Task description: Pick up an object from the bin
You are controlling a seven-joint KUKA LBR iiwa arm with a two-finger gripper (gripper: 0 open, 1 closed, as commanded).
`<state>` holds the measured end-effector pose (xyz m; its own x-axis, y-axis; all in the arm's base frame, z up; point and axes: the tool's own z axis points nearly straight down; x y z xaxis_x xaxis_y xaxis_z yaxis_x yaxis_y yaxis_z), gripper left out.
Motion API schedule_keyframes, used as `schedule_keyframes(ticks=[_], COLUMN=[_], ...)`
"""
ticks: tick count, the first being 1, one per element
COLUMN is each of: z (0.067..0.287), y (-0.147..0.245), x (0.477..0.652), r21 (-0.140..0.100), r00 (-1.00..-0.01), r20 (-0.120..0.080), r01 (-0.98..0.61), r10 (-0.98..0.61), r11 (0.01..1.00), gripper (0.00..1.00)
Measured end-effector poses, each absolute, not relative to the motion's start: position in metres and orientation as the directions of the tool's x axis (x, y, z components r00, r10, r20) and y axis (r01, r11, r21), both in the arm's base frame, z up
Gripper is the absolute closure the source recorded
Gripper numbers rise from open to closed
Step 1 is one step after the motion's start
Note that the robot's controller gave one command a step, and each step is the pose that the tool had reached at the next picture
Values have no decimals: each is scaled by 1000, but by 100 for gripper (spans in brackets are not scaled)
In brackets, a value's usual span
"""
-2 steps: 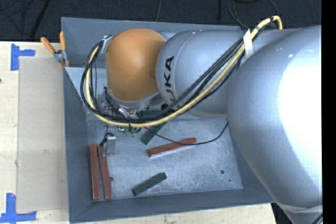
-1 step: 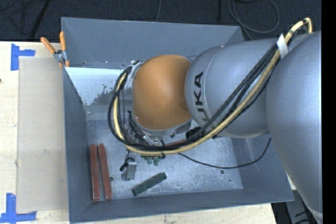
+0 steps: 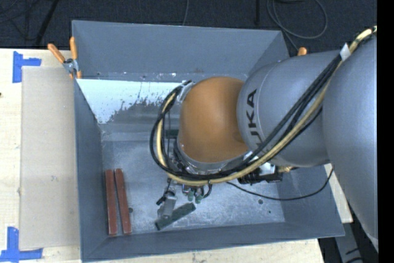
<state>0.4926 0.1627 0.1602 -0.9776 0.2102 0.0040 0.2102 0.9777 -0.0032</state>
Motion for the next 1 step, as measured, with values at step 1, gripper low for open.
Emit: schedule_keyframes(ticks=[1], z=[148], y=[132], x=[470], r21=[-4], r00=[-968], r20=[6], r01=[249], r10=[249], r11=[968], gripper=[0])
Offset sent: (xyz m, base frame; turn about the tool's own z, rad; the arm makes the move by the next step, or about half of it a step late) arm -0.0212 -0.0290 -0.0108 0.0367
